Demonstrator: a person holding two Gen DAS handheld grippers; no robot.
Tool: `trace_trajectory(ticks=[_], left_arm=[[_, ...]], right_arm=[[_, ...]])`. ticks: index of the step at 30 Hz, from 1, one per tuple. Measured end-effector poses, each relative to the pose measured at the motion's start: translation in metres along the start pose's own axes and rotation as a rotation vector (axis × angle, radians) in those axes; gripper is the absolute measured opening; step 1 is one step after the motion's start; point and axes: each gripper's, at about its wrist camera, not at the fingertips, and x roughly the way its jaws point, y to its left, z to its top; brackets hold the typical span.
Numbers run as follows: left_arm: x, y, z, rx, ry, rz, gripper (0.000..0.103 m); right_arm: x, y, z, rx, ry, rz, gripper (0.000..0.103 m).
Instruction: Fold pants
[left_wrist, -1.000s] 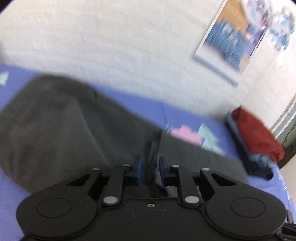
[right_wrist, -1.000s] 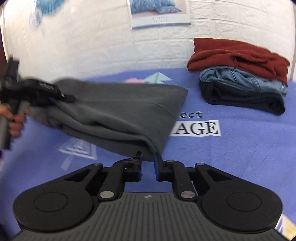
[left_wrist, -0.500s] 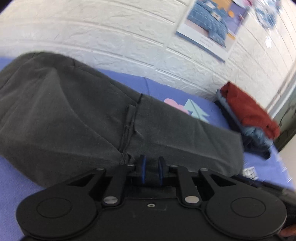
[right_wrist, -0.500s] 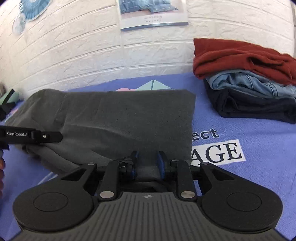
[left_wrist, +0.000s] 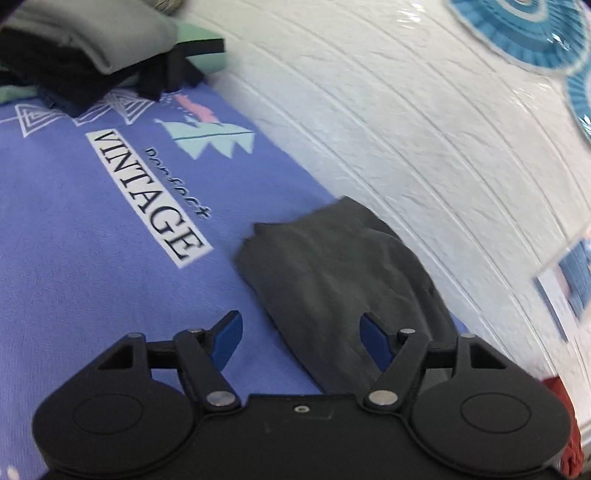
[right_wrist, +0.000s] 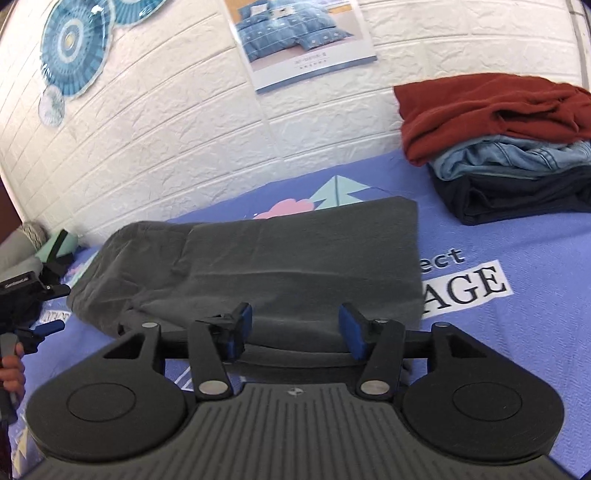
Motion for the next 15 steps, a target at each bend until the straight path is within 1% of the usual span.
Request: trace_trajectory(ticks=[2, 4, 5, 9, 10, 12, 14, 15], left_arm=[[0.012, 0.006, 0.006, -0.020, 0.009, -0.016, 0.103], [0.023, 0.006, 0.008, -0.018, 0.011, -0.040, 0.103], [0.028, 0.005, 0.010, -0.017, 0.010, -0.039, 0.103], [0.043, 0.004, 0.013, -0.004, -0.010, -0.047, 0.103], [0.047, 0.004, 0.014, 0.003, -0.015, -0.050, 0.103], [0.053, 0.003, 0.015, 0.010, -0.023, -0.056, 0.103], [0.058, 0.002, 0.017, 0.011, -0.028, -0.060, 0.103], [0.059, 0.001, 0.018, 0.010, -0.028, -0.062, 0.103]], right_arm=[[0.001, 0.005, 0.000, -0.003, 0.001, 0.008, 0.089], [0.003, 0.009, 0.001, -0.008, 0.004, 0.007, 0.089], [0.004, 0.011, 0.001, -0.013, 0.007, 0.007, 0.088], [0.016, 0.025, 0.005, -0.024, 0.029, 0.023, 0.076], [0.021, 0.030, 0.005, -0.034, 0.035, 0.027, 0.075], [0.031, 0.042, 0.007, -0.058, 0.044, 0.035, 0.067], [0.044, 0.053, 0.010, -0.071, 0.054, 0.045, 0.062], [0.052, 0.058, 0.012, -0.073, 0.056, 0.052, 0.060]])
